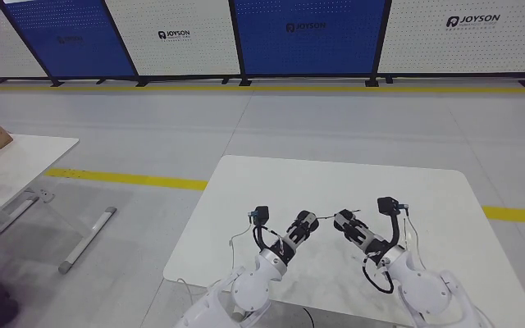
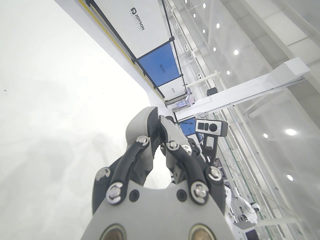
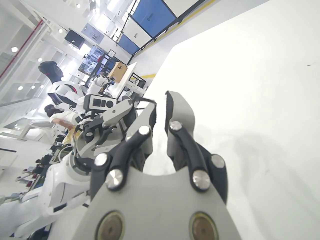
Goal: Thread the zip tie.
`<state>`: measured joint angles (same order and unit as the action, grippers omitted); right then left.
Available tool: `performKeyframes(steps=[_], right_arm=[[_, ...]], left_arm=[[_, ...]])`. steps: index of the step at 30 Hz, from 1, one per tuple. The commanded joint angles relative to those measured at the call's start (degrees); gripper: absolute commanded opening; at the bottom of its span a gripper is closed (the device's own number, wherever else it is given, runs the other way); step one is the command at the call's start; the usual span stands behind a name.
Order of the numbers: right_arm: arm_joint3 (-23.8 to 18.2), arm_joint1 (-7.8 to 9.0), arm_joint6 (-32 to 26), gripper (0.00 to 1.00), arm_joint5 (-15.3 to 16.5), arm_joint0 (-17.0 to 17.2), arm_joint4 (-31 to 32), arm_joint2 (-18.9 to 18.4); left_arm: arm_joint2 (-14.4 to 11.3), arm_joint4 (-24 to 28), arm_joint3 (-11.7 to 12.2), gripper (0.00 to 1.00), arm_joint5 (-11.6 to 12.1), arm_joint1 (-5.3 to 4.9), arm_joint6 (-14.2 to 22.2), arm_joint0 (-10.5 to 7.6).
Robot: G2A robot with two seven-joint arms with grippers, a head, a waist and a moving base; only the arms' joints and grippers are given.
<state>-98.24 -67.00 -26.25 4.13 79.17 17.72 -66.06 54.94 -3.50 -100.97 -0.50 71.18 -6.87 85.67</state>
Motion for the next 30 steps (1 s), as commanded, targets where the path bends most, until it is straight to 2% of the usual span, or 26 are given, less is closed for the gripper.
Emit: performKeyframes(steps=[1, 10, 18, 19, 21, 23, 24, 26, 27, 29, 30], right_arm=[[-0.08, -0.01, 0.04, 0.0, -0.13, -0.1, 0.03, -0.15], [0.3, -0.08, -3.05, 0.0, 0.22, -1.17, 0.96, 0.87], [0.38, -0.09, -4.16, 0.0, 0.68, -1.76, 1.02, 0.92], [0.29, -0.08, -4.1, 0.0, 0.66, -1.72, 1.12, 0.81], [0.13, -0.05, -4.0, 0.0, 0.6, -1.6, 1.26, 0.63], [-0.12, -0.02, -3.63, 0.0, 0.37, -1.42, 1.62, 0.4], [-0.25, -0.01, -3.48, 0.0, 0.25, -1.32, 1.83, 0.35], [-0.49, 0.0, -3.25, 0.0, 0.02, -1.17, 2.06, 0.22], [-0.55, 0.0, -3.24, 0.0, -0.05, -1.16, 2.11, 0.16], [-0.6, 0.01, -3.37, 0.0, -0.16, -1.21, 2.05, 0.04], [-0.62, 0.01, -3.44, 0.0, -0.18, -1.24, 2.02, 0.0]], left_arm=[[0.1, -0.3, -0.18, 0.0, 0.25, -0.02, 0.37, 0.22], [0.5, -1.31, -0.47, 0.0, 1.33, -0.04, 1.66, 0.71], [0.86, -1.71, -0.9, 0.0, 0.67, 0.07, 1.7, 0.95], [0.85, -1.98, -0.94, 0.1, 0.3, 0.08, 1.76, 0.9], [0.85, -2.27, -1.06, 0.73, -0.05, 0.11, 1.81, 0.88], [0.92, -3.09, -1.05, 0.86, -0.46, 0.13, 1.5, 0.87], [0.89, -3.38, -1.06, 0.89, -0.58, 0.15, 1.25, 0.91], [0.76, -4.32, -1.01, 0.87, -0.91, 0.2, 1.02, 0.84], [0.65, -5.03, -0.95, 0.82, -1.08, 0.21, 0.87, 0.8], [0.13, -7.11, -0.72, 0.6, -1.57, 0.22, 1.11, 0.62], [-0.09, -7.93, -0.58, 0.53, -1.83, 0.25, 0.98, 0.55]])
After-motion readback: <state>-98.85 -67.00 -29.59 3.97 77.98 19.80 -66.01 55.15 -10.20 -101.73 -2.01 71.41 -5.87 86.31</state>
